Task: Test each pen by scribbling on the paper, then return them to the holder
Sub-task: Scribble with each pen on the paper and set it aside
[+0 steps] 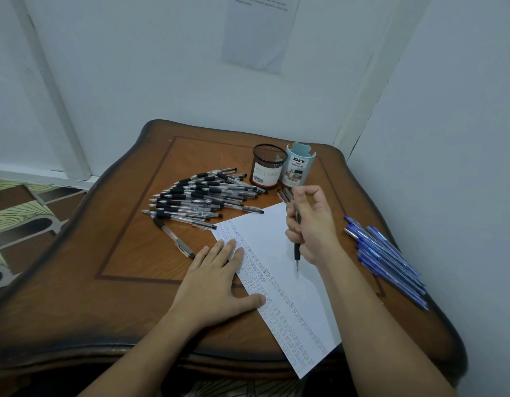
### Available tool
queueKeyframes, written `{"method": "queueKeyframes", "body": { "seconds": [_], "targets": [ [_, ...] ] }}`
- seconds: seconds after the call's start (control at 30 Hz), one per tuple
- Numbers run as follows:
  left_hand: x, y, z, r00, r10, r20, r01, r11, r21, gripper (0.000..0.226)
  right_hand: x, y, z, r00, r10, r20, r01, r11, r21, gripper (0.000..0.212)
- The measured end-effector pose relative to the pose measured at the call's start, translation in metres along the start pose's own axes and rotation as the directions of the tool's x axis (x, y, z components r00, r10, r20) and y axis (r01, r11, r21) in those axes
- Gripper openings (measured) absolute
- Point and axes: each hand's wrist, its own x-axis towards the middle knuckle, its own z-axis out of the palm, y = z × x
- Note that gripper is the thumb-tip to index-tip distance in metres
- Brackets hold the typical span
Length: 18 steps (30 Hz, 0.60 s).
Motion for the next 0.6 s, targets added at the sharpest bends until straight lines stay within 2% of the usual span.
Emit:
{"method": "queueKeyframes", "body": {
  "seconds": [0.1,0.17,0.23,0.33,0.43,0.53,0.6],
  "targets": [
    [0.000,-0.001,0.001,1.000,-0.001,-0.006,0.001,1.000,-0.003,0.113,-0.004,0.004,-0.006,0.998,0.010,0.066,-0.006,0.997,-0.073,0.039],
    [0.000,-0.001,0.001,1.000,-0.003,0.000,0.003,1.000,-0.005,0.110,-0.008,0.004,-0.009,0.996,0.026,0.088,-0.015,0.992,-0.128,0.034],
    [0.000,0.000,0.000,1.000,-0.005,0.007,0.005,1.000,-0.001,0.108,-0.011,0.003,-0.014,0.994,0.021,0.104,-0.012,0.996,-0.092,0.028],
    [0.001,-0.001,0.001,1.000,-0.004,0.005,0.004,1.000,-0.003,0.110,-0.014,0.004,-0.024,0.999,0.045,0.029,-0.046,0.999,0.017,0.052],
    [0.001,-0.001,0.002,1.000,-0.001,0.005,0.001,1.000,-0.004,0.116,-0.017,0.012,-0.039,0.997,0.077,-0.030,-0.078,0.996,-0.045,0.068],
    [0.001,-0.001,0.002,1.000,-0.006,0.006,0.006,1.000,-0.004,0.112,-0.027,0.024,-0.048,0.996,0.085,-0.003,-0.085,0.991,-0.107,0.062],
    [0.001,-0.001,0.002,1.000,-0.006,0.007,0.006,1.000,-0.002,0.109,-0.033,0.030,-0.049,0.997,0.063,0.044,-0.058,0.994,-0.095,0.043]
  ]
}}
